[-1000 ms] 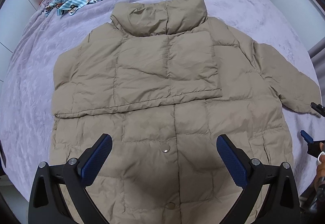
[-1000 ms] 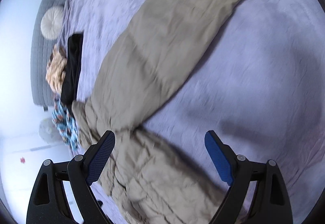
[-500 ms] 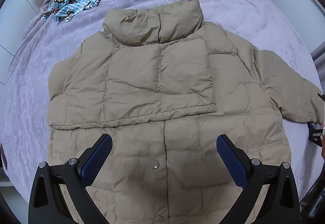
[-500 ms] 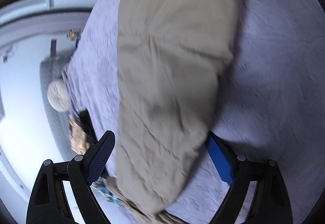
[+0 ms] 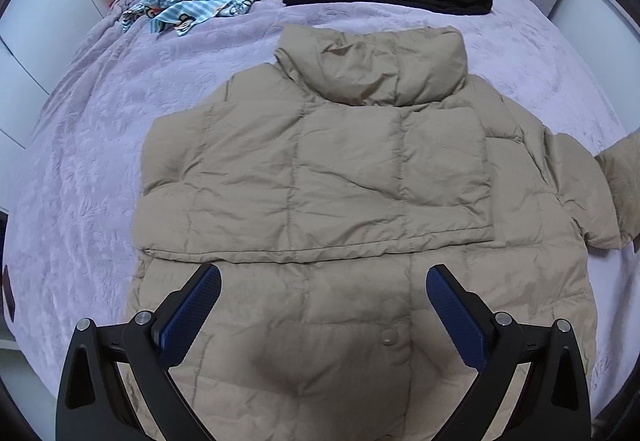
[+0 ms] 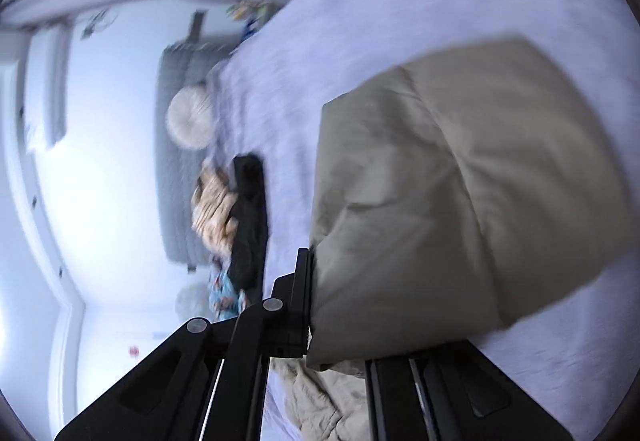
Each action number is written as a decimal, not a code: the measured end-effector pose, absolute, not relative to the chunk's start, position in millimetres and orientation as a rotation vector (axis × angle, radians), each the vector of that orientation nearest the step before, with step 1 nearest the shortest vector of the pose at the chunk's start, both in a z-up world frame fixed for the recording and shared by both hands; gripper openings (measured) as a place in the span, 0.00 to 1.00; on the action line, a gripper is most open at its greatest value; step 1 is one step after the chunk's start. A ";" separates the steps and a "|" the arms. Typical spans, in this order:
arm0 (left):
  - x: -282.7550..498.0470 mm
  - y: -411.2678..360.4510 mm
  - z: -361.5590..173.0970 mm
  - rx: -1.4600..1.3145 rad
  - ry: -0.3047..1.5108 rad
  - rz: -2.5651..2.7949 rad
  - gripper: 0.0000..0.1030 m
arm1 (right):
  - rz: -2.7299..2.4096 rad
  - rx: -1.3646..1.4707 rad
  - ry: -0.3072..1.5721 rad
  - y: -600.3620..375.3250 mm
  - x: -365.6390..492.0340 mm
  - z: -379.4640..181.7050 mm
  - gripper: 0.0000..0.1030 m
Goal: Fold large clothes
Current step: 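Grasp the other sleeve with the right tool and lift it, then lay the held sleeve over the first sleeve and open the right tool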
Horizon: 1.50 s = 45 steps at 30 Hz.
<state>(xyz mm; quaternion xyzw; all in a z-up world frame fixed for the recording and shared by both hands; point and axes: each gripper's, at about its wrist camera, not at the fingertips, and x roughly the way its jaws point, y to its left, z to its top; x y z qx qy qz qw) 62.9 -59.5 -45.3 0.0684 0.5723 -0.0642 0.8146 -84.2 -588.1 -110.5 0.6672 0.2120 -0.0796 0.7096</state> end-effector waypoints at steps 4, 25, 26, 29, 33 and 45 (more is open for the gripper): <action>72.0 -21.8 -48.0 0.102 1.212 -0.113 1.00 | -0.001 1.280 0.532 -528.7 -27.6 -57.1 0.06; 111.0 59.0 -104.5 -0.048 1.192 -0.127 1.00 | 0.243 0.672 1.108 -204.6 107.6 -153.1 0.75; 113.1 57.2 -103.7 -0.066 1.189 -0.139 1.00 | 0.242 0.670 1.095 -206.3 107.2 -144.9 0.79; 121.6 55.2 -99.2 -0.105 1.171 -0.170 1.00 | 0.216 0.708 1.030 -219.7 93.7 -118.2 0.79; 132.6 60.2 -93.2 -0.134 1.138 -0.195 1.00 | 0.061 0.867 0.933 -259.4 79.9 -110.2 0.79; 147.3 114.1 -93.0 -0.510 1.153 -0.356 1.00 | 0.316 0.321 0.969 -145.6 123.6 -82.1 0.21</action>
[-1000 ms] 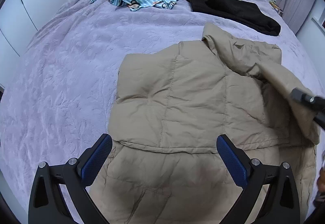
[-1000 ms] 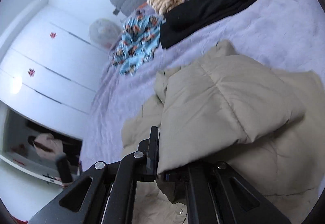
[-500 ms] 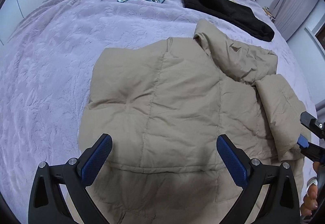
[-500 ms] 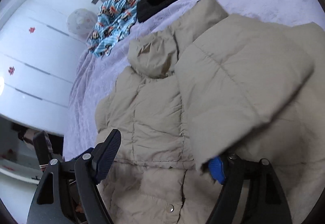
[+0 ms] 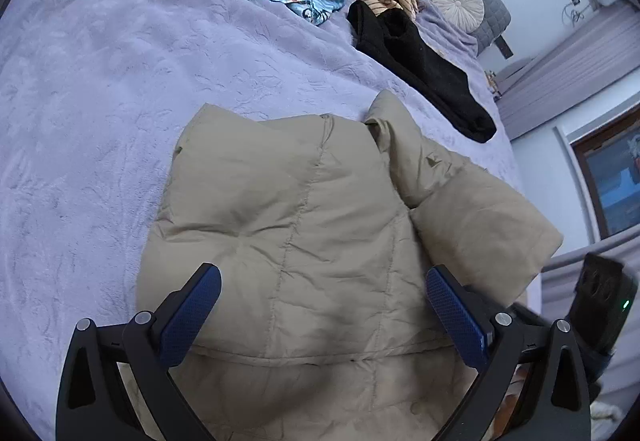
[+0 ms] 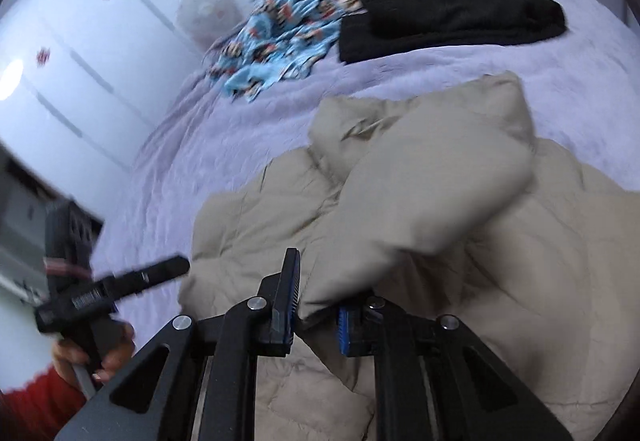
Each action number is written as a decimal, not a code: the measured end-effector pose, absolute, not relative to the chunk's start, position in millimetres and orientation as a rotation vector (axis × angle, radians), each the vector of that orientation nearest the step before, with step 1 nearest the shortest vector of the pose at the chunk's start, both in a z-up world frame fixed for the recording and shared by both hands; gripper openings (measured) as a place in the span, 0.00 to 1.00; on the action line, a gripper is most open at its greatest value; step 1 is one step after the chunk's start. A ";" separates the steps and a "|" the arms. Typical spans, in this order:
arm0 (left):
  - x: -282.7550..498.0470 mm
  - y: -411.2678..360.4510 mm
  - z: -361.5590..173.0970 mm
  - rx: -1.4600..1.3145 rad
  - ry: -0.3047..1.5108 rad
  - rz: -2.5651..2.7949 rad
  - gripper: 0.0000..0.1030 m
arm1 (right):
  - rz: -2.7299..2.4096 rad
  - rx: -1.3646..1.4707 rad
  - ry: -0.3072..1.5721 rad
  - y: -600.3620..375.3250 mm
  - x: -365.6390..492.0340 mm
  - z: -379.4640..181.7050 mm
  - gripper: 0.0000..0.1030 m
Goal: Fold large clothes
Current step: 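Lay the held sleeve over the first sleeve and open the right tool, then grasp the jacket side panel with the right tool and fold it toward the buttons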
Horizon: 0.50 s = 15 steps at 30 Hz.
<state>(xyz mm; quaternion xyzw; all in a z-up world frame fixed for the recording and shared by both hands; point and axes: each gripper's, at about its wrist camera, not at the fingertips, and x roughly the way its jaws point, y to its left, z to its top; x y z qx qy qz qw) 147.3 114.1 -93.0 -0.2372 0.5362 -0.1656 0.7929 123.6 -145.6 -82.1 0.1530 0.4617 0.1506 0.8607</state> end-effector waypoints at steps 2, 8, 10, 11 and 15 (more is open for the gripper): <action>149.8 115.0 -94.4 -0.564 1.158 -0.390 1.00 | 0.333 0.188 1.021 -115.8 121.0 -93.0 0.26; 154.3 95.4 -95.7 -0.659 1.185 -0.532 1.00 | 0.336 0.118 1.101 -105.4 90.4 -104.5 0.69; 157.7 80.7 -101.3 -0.621 1.220 -0.543 1.00 | 0.289 0.122 1.088 -124.1 71.2 -99.4 0.69; 159.3 72.9 -105.5 -0.589 1.234 -0.542 1.00 | 0.268 0.141 1.089 -137.0 61.4 -98.9 0.69; 165.8 37.7 -130.3 -0.487 1.313 -0.537 0.99 | 0.187 0.248 1.147 -199.5 20.1 -106.9 0.53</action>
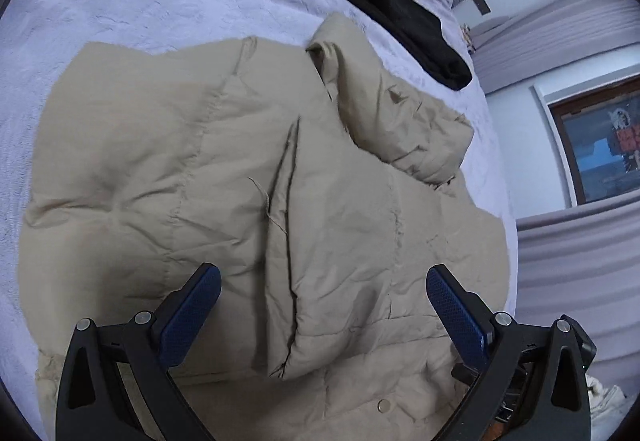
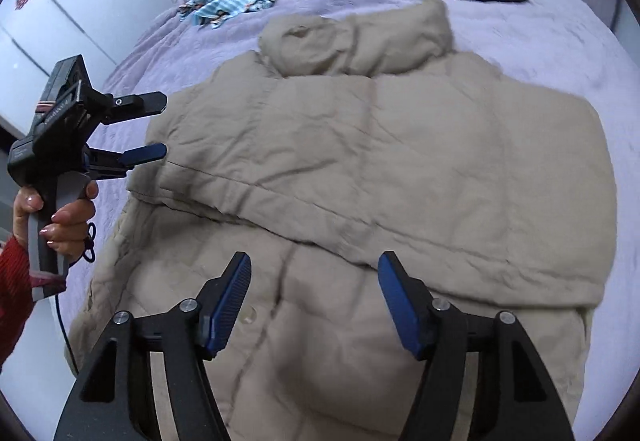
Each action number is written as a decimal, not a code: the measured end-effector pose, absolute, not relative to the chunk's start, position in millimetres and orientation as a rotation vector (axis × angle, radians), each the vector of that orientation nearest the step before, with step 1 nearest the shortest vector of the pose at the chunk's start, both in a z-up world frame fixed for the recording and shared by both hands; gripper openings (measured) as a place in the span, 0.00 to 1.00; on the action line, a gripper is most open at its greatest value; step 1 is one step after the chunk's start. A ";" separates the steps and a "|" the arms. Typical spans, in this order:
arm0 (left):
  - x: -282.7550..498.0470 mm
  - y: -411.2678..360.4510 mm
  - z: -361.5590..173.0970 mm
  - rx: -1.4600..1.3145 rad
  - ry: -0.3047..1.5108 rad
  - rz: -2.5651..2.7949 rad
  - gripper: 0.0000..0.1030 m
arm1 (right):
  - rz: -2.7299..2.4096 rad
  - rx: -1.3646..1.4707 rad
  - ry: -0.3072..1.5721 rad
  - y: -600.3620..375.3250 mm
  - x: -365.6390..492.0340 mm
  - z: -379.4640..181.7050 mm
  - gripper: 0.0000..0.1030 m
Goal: Fold large clothes
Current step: 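Grasp the jacket side panel with the right tool and fold it toward the buttons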
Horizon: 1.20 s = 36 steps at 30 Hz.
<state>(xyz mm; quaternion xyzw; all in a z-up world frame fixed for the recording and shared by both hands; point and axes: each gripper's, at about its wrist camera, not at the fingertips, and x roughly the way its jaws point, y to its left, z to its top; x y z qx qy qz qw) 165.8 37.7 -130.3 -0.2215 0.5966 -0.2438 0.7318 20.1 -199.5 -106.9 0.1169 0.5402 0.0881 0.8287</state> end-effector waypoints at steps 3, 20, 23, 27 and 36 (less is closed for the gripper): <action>166.8 11.3 -135.3 -0.475 1.341 -0.576 0.50 | 0.116 0.241 1.224 -230.3 -1.7 -123.6 0.41; 157.9 10.6 -149.1 -0.298 1.320 -0.480 0.09 | -0.132 0.133 1.136 -321.4 12.9 -148.6 0.20; 158.7 2.4 -144.6 -0.243 1.318 -0.460 0.09 | -0.144 0.184 1.163 -322.2 5.6 -139.2 0.24; 154.1 7.8 -126.8 -0.165 1.296 -0.384 0.50 | -0.117 0.251 1.182 -323.5 -19.0 -119.8 0.25; 156.6 36.4 -78.8 -0.162 1.124 -0.322 0.28 | -0.197 0.418 1.025 -344.6 -50.2 -73.7 0.25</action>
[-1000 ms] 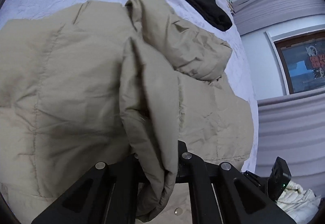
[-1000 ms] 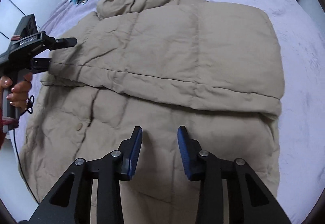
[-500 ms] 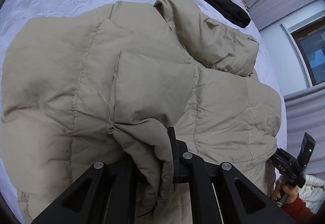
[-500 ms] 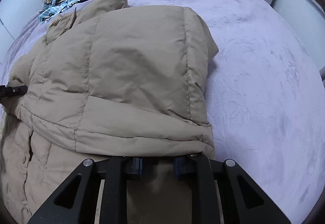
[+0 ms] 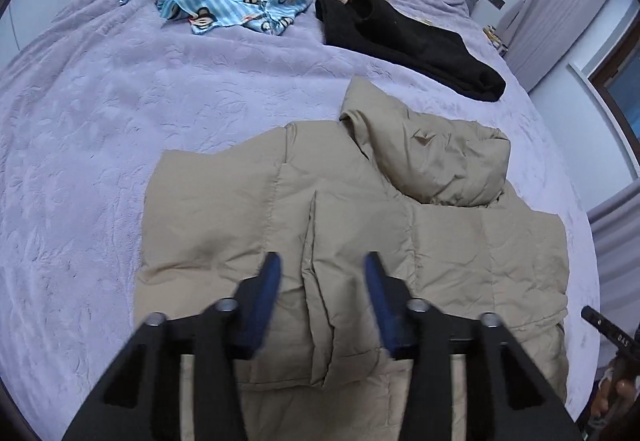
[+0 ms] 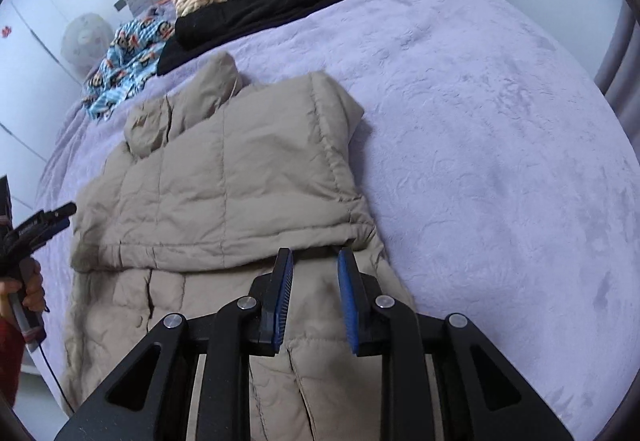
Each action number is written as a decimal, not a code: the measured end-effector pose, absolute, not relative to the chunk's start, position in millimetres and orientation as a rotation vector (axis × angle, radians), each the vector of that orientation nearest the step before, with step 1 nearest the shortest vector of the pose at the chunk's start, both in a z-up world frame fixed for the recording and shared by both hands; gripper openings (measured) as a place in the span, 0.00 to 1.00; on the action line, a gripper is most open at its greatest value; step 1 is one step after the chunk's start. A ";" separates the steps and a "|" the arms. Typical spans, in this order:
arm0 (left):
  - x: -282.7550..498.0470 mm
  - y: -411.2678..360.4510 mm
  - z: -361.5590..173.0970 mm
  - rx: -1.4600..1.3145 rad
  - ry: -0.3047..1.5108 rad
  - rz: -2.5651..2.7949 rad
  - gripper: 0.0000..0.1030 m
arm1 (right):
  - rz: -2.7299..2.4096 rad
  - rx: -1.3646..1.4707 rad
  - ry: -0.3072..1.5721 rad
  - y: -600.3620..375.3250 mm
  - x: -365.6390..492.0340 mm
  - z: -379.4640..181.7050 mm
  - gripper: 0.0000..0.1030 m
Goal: Fold large clothes
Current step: 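Grasp the jacket side panel with the right tool and fold it toward the buttons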
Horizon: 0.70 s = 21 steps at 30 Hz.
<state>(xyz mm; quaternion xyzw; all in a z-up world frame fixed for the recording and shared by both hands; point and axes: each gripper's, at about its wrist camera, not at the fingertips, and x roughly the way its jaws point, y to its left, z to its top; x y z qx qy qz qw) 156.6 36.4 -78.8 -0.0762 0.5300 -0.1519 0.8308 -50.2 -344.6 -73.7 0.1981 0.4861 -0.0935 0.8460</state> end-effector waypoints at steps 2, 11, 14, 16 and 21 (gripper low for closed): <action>162.0 24.3 -82.7 -0.144 1.125 -0.355 0.19 | -0.197 0.438 1.016 -351.1 -31.7 -70.0 0.25; 172.9 -21.0 -139.7 -0.038 1.166 -0.353 0.19 | -0.189 0.412 1.033 -357.2 65.3 -105.9 0.24; 171.8 -27.7 -141.9 -0.021 1.157 -0.361 0.19 | -0.204 0.410 1.090 -365.3 74.9 -145.6 0.19; 170.9 -30.4 -140.6 0.002 1.160 -0.355 0.19 | -0.200 0.409 1.078 -367.0 73.0 -155.1 0.19; 165.4 -20.0 -117.1 -0.014 1.169 -0.312 0.19 | -0.213 0.402 1.085 -365.2 64.5 -135.8 0.20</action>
